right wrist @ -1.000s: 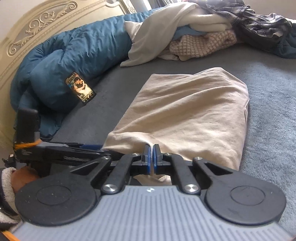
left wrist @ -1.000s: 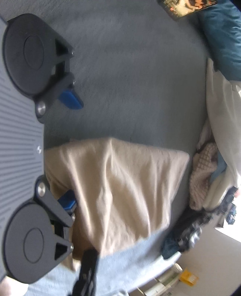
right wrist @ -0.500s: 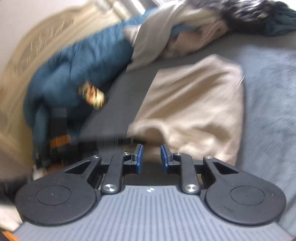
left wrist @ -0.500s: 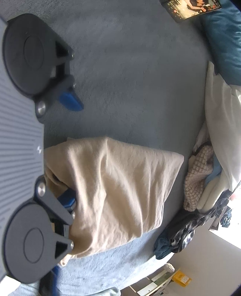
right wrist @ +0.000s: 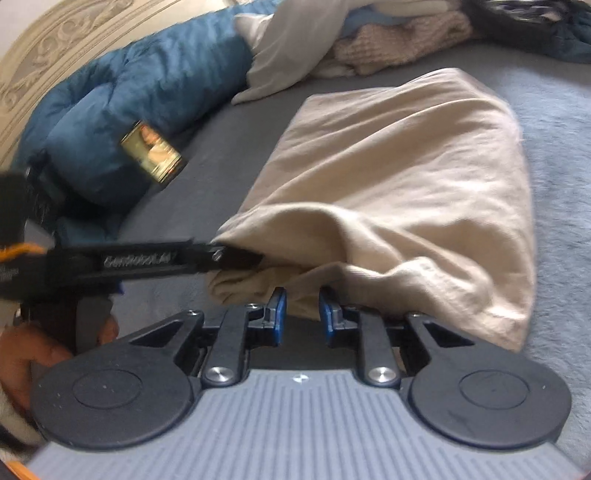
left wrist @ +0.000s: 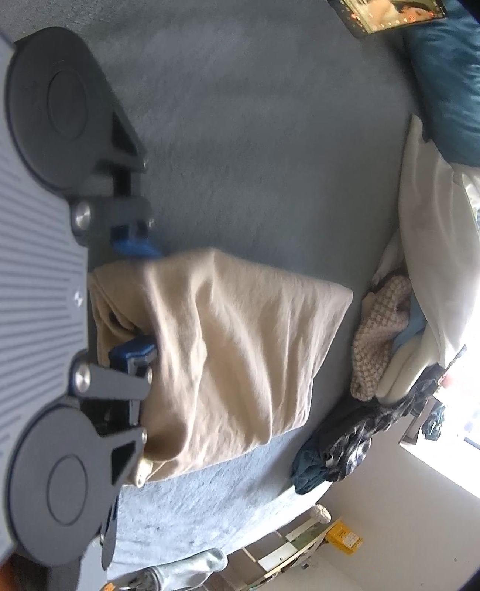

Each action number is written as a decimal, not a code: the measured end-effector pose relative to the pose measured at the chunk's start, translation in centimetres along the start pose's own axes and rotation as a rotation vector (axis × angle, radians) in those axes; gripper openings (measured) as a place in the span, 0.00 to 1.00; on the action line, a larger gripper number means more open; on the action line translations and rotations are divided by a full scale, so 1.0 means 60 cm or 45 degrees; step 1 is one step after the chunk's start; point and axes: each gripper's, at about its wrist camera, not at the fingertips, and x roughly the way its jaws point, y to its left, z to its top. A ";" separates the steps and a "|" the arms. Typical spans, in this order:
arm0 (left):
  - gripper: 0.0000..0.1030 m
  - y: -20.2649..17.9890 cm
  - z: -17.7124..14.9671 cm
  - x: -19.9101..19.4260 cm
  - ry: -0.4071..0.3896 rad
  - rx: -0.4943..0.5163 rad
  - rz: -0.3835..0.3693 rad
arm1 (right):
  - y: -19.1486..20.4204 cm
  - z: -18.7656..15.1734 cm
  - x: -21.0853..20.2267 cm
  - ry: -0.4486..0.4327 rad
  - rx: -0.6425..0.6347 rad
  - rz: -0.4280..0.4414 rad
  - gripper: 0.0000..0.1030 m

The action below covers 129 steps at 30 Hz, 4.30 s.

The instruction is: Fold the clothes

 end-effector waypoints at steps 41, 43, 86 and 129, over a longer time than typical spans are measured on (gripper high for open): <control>0.64 0.066 -0.017 0.053 0.143 0.030 -0.007 | 0.099 0.029 -0.072 -0.227 -0.613 -0.142 0.65; 0.64 0.065 -0.016 0.053 0.143 0.035 -0.005 | 0.098 0.041 -0.049 -0.177 -0.636 -0.142 0.65; 0.74 0.007 -0.010 0.065 0.206 0.281 0.047 | -0.028 0.024 0.019 0.175 -0.026 -0.335 0.06; 0.80 -0.224 0.203 0.234 -0.154 0.673 -0.071 | -0.192 0.022 -0.017 -0.160 0.319 -0.219 0.14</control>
